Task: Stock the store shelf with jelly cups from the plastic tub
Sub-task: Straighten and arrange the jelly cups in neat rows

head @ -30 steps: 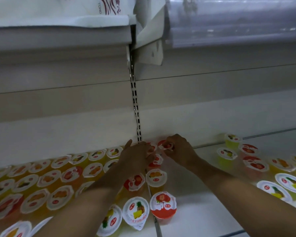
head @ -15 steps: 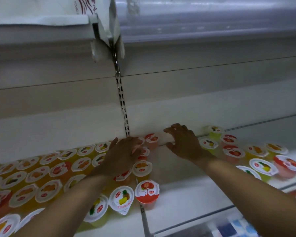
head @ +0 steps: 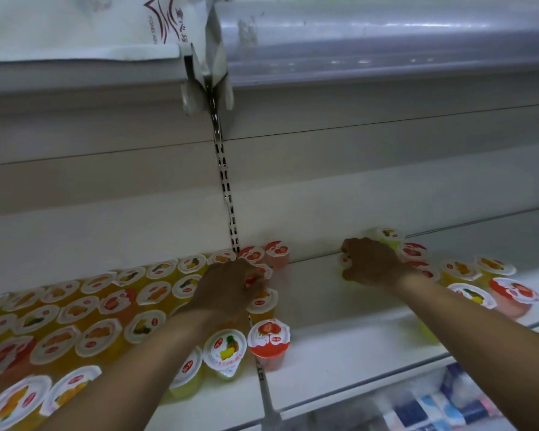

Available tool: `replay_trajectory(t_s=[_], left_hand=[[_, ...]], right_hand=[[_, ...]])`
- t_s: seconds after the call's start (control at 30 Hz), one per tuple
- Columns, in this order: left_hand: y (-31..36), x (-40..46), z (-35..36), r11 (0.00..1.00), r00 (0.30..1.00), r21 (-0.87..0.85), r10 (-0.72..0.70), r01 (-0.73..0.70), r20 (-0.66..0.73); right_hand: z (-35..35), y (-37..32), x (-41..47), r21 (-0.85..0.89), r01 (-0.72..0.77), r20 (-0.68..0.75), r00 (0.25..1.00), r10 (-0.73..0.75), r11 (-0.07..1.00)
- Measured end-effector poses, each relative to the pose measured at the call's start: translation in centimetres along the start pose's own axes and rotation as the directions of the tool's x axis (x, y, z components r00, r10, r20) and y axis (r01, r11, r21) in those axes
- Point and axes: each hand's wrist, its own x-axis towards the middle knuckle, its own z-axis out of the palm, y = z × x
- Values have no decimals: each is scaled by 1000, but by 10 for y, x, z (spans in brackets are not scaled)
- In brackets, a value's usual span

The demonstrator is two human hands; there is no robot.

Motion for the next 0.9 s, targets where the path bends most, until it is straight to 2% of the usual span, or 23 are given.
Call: replay_trajectory(t_s=[0.07,0.17,0.4,0.53,0.7,0.77,0.83,0.9], left_hand=[[-1,1,1,1000,1000,7,-6,6,6],[-3,3,3,1000,1000,7,-10,10,-1],[-5,7,5,1000,1000,27,-6,6,-8],[-8,9,6,999,1000,44,-20,20,0],[-4,4,5,997,997,30,-67,66,36],[0,-2,3,996,996,35,-80,80,27],[3,-11,0,997,999,55,-54,53,3],[7,-24,-2,999,1000,40,-21,21,13]], right_hand=[[7,-22,-1,142,73,-35,997,-69,987],[22,-52,2,245,171,-92,984,-153,954],[39,-82,7,318,262,-196,958,-207,911],[40,-85,7,311,273,-196,956,-219,910],[37,-87,-1,334,244,-99,970,-224,910],[33,-81,-11,327,238,-121,970,-209,915],[24,-66,-20,260,234,-180,965,-191,937],[11,-41,-28,114,166,-212,967,-140,979]])
